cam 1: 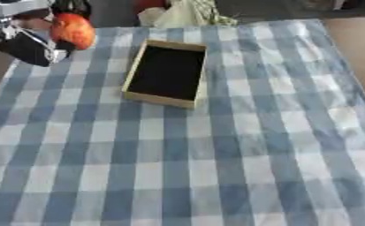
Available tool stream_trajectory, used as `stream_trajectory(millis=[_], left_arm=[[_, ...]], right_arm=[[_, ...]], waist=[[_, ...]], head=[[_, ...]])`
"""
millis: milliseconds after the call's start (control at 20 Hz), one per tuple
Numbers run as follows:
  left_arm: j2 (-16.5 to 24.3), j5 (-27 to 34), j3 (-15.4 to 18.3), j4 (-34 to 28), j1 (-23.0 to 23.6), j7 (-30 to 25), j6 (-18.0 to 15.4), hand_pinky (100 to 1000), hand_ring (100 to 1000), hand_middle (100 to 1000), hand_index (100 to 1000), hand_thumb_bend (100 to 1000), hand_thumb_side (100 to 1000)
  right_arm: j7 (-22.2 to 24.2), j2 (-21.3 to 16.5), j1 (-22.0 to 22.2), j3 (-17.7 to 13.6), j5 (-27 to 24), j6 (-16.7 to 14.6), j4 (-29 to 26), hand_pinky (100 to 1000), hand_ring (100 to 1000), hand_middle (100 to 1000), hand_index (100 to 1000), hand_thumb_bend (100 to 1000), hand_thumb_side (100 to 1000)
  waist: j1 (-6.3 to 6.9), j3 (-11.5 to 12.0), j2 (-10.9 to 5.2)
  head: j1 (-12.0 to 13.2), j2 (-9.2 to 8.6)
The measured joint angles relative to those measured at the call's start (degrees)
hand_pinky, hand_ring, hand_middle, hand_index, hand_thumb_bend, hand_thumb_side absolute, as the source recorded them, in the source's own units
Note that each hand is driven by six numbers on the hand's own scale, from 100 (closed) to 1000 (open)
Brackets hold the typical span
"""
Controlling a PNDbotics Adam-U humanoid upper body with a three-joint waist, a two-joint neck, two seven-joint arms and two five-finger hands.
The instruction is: Pick up objects on the table and place them in the box.
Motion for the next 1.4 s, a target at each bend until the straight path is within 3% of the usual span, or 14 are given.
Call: stream_trajectory(millis=[700,1400], left_arm=[[-13.1,-7.8,-1.4,17.8,-9.9,4.3,-4.7,712,766,753,785,130,100],[-21.8,-14.6,-1.6,29.8,-12.5,8.4,-7.7,718,775,758,786,189,100]], right_arm=[[0.1,1.3,-1.7,0.0,-0.5,0.0,0.0,719,712,737,801,183,948],[0.1,2.3,-2.8,0.0,-1.2,0.0,0.0,717,710,736,798,180,951]], waist=[[-0.39,-1.7,2.18],[-0.28,-2.7,3.88]], head=[[1.0,-2.35],[1.8,-4.05]])
